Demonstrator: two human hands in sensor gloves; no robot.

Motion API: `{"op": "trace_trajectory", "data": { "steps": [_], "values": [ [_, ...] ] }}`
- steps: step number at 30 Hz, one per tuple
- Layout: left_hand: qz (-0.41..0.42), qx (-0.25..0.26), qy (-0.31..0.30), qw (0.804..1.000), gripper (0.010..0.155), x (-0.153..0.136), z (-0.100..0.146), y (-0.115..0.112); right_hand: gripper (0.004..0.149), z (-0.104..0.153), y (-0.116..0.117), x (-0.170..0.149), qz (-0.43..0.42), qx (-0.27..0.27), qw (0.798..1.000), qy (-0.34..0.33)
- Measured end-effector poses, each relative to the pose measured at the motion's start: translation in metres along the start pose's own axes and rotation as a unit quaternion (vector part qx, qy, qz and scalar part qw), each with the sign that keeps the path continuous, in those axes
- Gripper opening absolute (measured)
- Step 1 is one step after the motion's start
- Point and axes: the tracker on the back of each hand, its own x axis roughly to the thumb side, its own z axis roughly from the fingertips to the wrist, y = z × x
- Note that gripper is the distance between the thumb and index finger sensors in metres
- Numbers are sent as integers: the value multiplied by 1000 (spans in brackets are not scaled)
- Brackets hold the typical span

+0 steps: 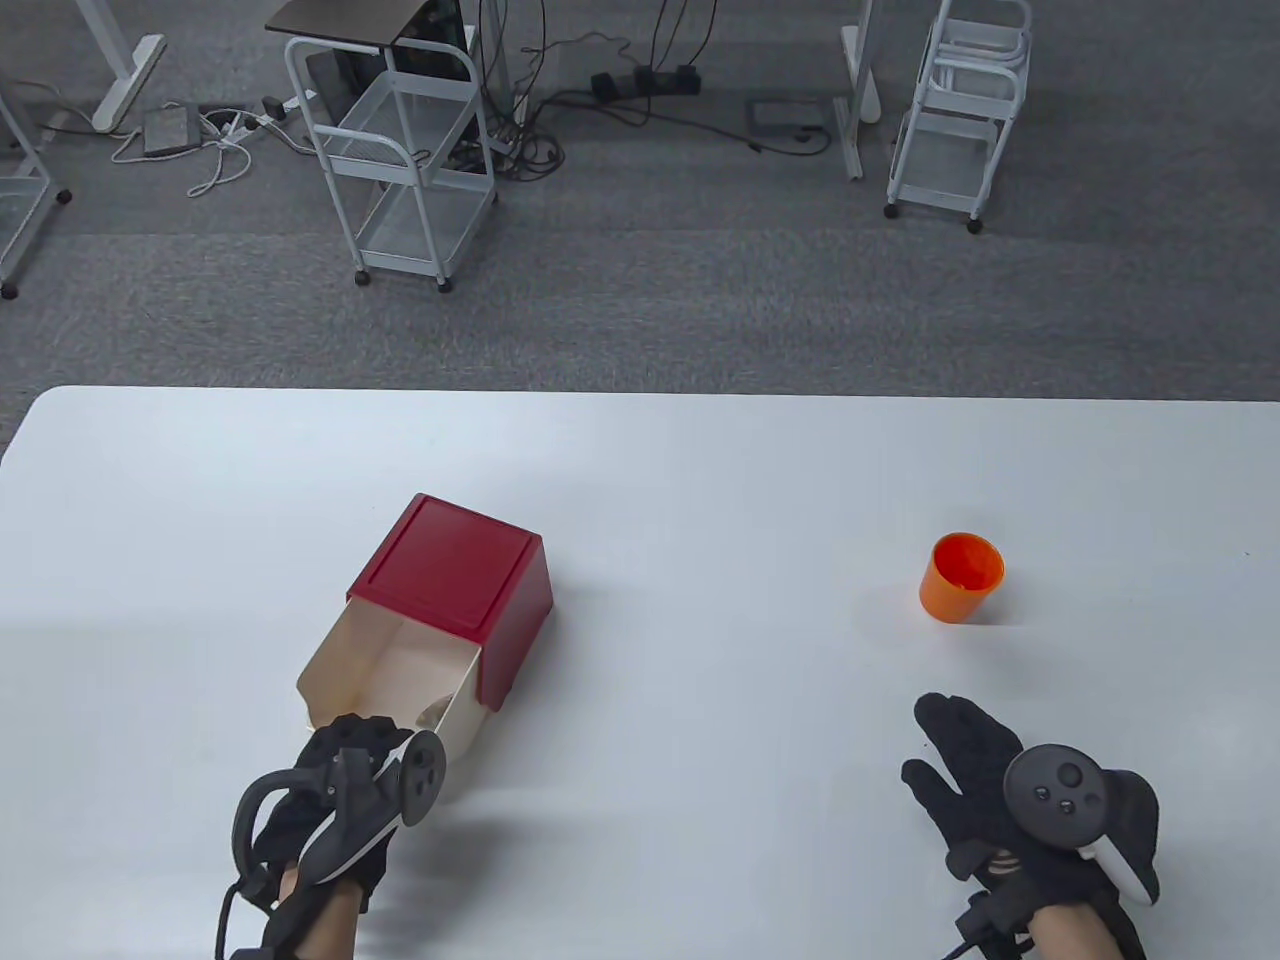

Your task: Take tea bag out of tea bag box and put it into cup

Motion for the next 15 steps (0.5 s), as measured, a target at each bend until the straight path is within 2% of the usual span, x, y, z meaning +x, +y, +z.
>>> {"op": "trace_trajectory", "data": {
  "steps": [15],
  "values": [
    [3,-10,-7,1000,45,-9,10,-3,67,0,0,0,0,0,1000,0]
  ]
}}
